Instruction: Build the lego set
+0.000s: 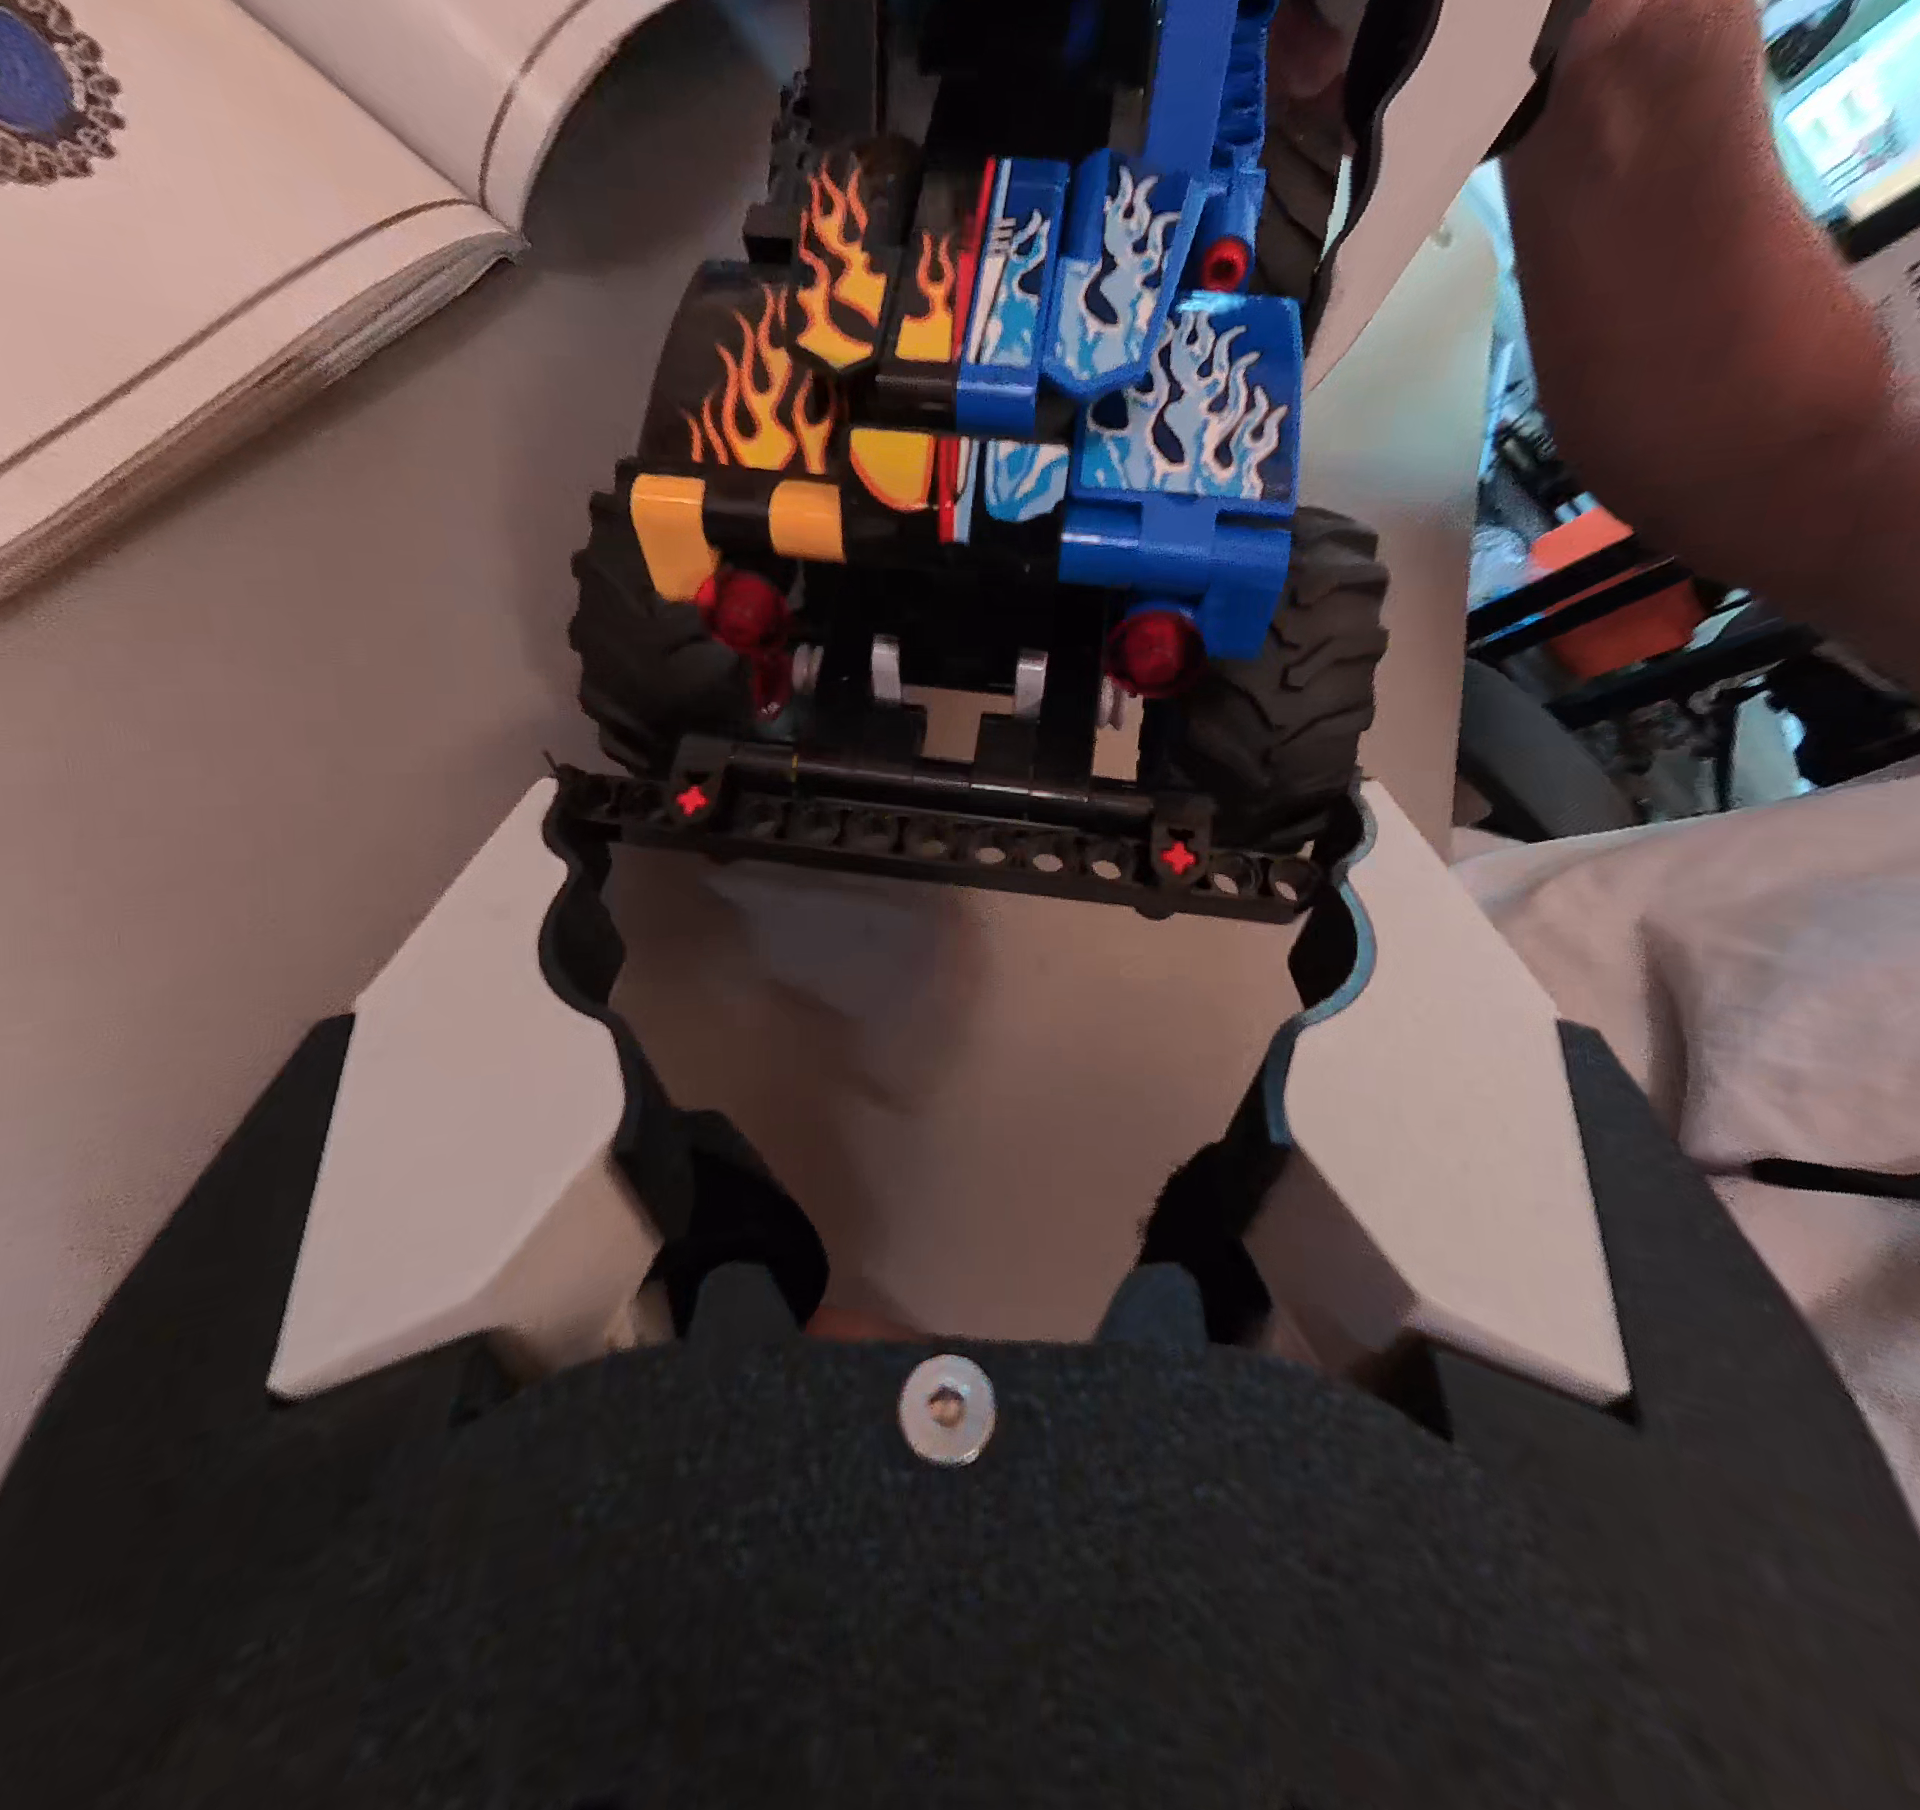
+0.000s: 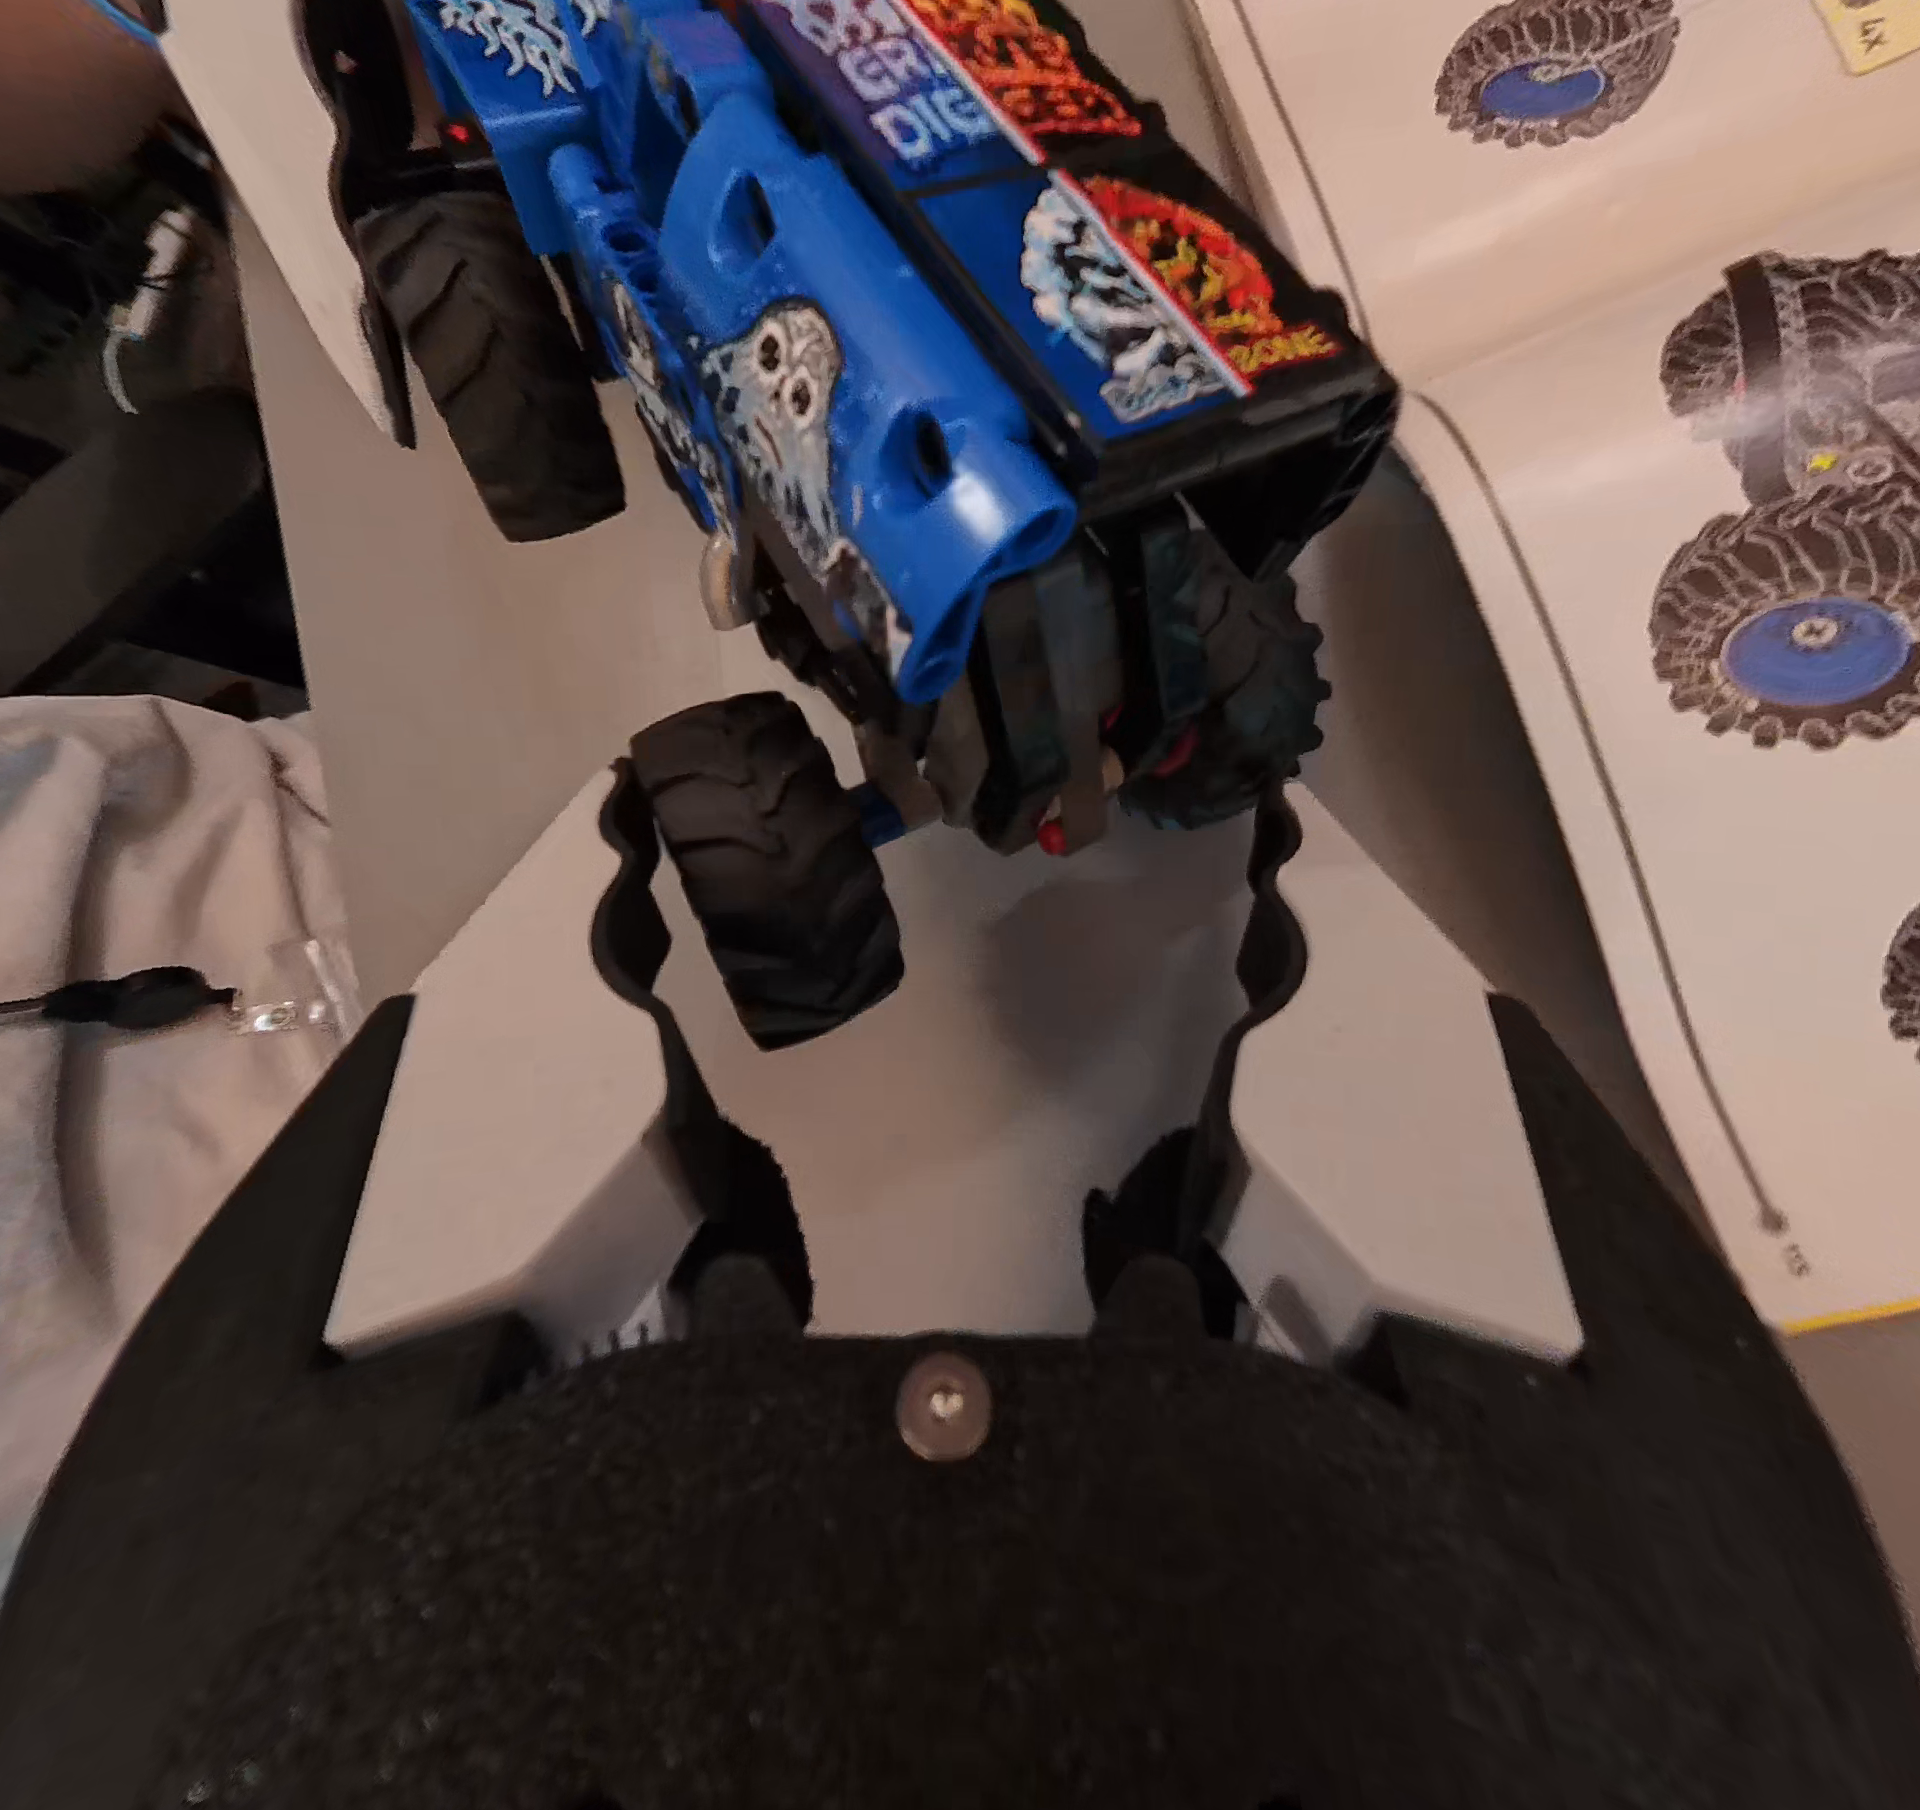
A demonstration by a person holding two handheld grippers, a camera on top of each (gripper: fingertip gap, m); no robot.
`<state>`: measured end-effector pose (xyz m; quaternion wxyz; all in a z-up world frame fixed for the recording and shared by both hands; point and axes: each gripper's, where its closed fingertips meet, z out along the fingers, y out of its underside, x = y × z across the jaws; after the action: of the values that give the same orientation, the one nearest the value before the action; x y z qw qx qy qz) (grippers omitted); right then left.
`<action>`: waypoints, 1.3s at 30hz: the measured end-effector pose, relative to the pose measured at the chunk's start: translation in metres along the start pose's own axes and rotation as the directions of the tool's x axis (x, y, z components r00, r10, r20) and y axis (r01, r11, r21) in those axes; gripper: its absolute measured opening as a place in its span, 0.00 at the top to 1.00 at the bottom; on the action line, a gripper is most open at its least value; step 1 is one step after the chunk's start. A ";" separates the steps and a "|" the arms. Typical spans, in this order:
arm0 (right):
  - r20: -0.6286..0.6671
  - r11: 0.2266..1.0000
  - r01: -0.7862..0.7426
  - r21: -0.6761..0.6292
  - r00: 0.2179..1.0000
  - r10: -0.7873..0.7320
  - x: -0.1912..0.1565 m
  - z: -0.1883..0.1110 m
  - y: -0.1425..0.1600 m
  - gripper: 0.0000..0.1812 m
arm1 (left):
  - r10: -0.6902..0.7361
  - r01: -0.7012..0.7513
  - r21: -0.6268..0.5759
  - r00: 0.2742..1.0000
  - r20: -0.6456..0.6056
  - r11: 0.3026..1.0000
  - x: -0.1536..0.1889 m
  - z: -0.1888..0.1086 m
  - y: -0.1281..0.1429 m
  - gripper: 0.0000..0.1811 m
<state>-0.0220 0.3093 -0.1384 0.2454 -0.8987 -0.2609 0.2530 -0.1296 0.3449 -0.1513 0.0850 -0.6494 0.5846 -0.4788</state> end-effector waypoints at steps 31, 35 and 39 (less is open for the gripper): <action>-0.174 0.960 -0.066 0.272 0.978 0.116 0.059 0.027 -0.073 0.70 | 0.103 -0.148 0.160 0.961 0.258 0.976 -0.086 -0.059 -0.025 0.73; -0.316 0.951 -0.069 0.303 0.934 0.168 0.066 0.008 -0.065 0.68 | 0.139 -0.198 0.188 0.948 0.286 0.962 -0.083 -0.059 -0.036 0.82; -0.329 0.944 0.002 0.330 0.937 0.113 0.074 0.021 -0.083 0.61 | 0.182 -0.249 0.196 0.934 0.307 0.948 -0.080 -0.056 -0.037 0.95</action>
<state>-0.0084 0.4214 -0.1308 0.4248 -0.8831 -0.1430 0.1387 -0.1335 0.4485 -0.1389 0.2958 -0.6287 0.5744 -0.4327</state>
